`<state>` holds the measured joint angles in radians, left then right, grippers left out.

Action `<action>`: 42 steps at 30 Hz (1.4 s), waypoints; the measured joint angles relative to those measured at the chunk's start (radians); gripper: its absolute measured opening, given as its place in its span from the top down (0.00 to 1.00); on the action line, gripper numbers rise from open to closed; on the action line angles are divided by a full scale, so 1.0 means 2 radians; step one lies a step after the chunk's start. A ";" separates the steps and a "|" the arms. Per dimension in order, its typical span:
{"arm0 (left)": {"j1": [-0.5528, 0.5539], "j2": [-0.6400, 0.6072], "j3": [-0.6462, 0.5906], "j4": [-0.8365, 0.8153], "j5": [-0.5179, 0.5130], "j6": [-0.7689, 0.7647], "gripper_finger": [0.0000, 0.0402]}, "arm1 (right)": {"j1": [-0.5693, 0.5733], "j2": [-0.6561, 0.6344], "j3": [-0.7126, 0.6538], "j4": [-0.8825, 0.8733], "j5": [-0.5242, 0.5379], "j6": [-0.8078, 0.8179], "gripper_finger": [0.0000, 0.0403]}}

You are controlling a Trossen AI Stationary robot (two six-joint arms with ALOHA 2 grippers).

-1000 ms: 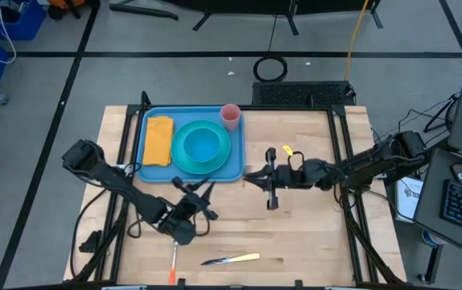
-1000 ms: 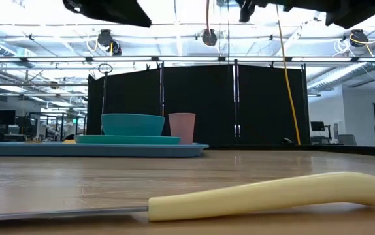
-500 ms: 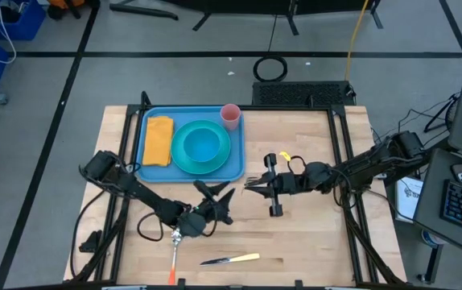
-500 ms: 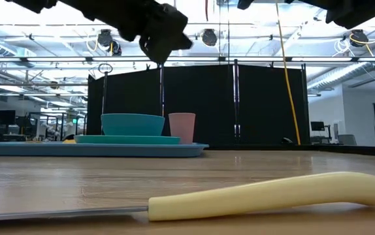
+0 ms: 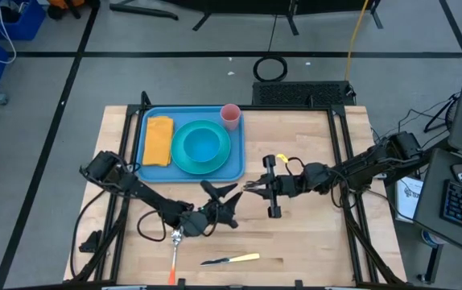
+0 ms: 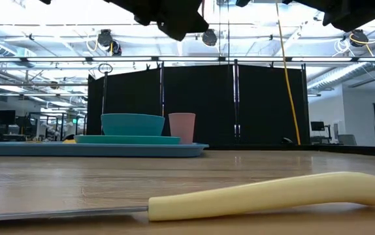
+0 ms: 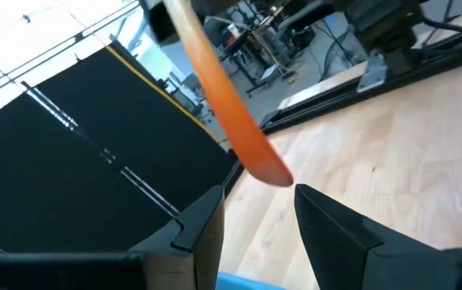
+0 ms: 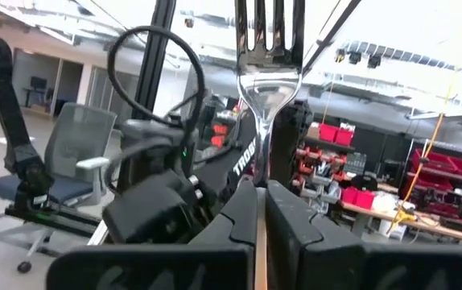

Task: Set up tray
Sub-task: Put the orange fork on the yellow napkin on the blue serving tray

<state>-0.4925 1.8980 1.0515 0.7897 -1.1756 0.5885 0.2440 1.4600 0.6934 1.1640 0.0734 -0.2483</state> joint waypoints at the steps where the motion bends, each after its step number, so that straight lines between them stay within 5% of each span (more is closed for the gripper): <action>1: 0.001 0.000 0.000 0.006 0.003 0.000 0.60 | 0.000 0.000 0.000 0.001 0.000 -0.001 1.00; 32: 0.009 0.000 0.000 0.048 0.026 0.018 0.61 | 0.000 0.000 0.000 -0.004 0.002 0.000 1.00; 42: 0.008 0.000 0.000 0.051 0.016 0.020 0.91 | 0.000 0.000 0.000 -0.006 -0.002 -0.002 1.00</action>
<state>-0.4761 1.8972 1.0523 0.8916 -1.1426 0.6284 0.2449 1.4595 0.6937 1.1523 0.0704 -0.2526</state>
